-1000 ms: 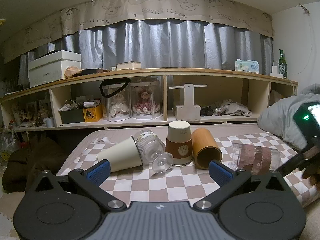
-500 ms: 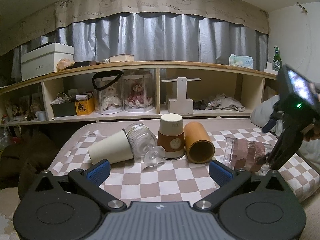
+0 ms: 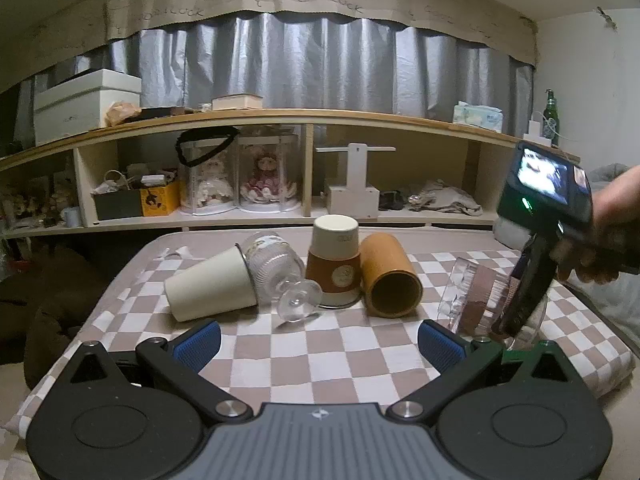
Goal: Flip cup upright
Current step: 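Grasp the glass mug's rim with the right gripper and tilt it upright, then grasp the upright mug with the left gripper while the right gripper releases it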
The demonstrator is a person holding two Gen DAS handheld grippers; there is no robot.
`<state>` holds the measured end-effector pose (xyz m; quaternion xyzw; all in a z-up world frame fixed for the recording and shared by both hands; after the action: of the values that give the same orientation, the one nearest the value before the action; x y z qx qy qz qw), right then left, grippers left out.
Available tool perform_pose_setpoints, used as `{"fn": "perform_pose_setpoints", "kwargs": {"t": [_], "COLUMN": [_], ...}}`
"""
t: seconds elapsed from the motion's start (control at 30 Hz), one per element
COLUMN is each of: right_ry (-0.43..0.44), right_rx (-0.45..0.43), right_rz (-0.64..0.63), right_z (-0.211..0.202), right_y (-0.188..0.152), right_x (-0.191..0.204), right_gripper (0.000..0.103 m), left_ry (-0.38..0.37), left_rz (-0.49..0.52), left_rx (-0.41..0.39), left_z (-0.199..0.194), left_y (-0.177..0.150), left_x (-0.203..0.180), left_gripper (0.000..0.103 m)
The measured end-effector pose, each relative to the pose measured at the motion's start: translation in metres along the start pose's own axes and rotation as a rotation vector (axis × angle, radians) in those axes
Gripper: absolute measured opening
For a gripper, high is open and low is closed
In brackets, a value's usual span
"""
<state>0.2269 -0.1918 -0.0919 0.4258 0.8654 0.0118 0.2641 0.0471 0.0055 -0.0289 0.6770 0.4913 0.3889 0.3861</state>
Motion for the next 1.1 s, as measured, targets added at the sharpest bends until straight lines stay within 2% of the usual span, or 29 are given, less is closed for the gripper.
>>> {"fn": "perform_pose_setpoints", "kwargs": {"t": [0.1, 0.27, 0.37, 0.43, 0.57, 0.7, 0.77, 0.87, 1.1], "right_ry": [0.042, 0.141, 0.254, 0.296, 0.287, 0.288, 0.298, 0.315, 0.455], "right_rx": [0.086, 0.204, 0.267, 0.284, 0.269, 0.239, 0.222, 0.159, 0.001], "right_rz": [0.166, 0.322, 0.524, 0.646, 0.861, 0.978, 0.981, 0.951, 0.965], "right_z": [-0.002, -0.004, -0.005, -0.004, -0.005, -0.004, -0.002, -0.009, -0.031], "right_y": [0.001, -0.017, -0.035, -0.048, -0.072, -0.084, -0.086, -0.090, -0.111], "right_x": [-0.015, -0.027, -0.043, -0.051, -0.062, -0.071, -0.070, -0.064, -0.071], "right_gripper": [0.073, 0.073, 0.073, 0.072, 0.072, 0.072, 0.074, 0.078, 0.078], "left_ry": [-0.012, -0.021, -0.032, -0.042, -0.099, -0.225, -0.293, -0.345, -0.449], "left_rz": [0.006, 0.018, 0.028, 0.042, 0.025, -0.054, -0.092, -0.118, -0.126], "left_rx": [-0.001, 0.001, 0.012, 0.024, 0.051, 0.070, 0.079, 0.084, 0.144], "left_z": [-0.001, 0.000, 0.003, 0.006, 0.011, 0.017, 0.022, 0.028, 0.061], "left_y": [0.000, 0.001, -0.001, -0.003, -0.004, 0.002, 0.009, 0.019, 0.043], "left_x": [-0.002, -0.007, -0.012, -0.017, -0.024, -0.033, -0.038, -0.046, -0.082], "left_gripper": [0.103, 0.103, 0.103, 0.103, 0.103, 0.103, 0.103, 0.102, 0.092]}}
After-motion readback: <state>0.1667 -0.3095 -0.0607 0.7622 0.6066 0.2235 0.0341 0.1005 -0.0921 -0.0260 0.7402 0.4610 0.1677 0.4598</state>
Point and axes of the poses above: each gripper's, at about its wrist camera, not at the fingertips, and z roughly the way its jaws point, x to its left, y to its top, the point moved 3 cm from there along z, roughly the way its jaws point, and after that the axes turned 10 degrees about z, right-handed, at the moved point
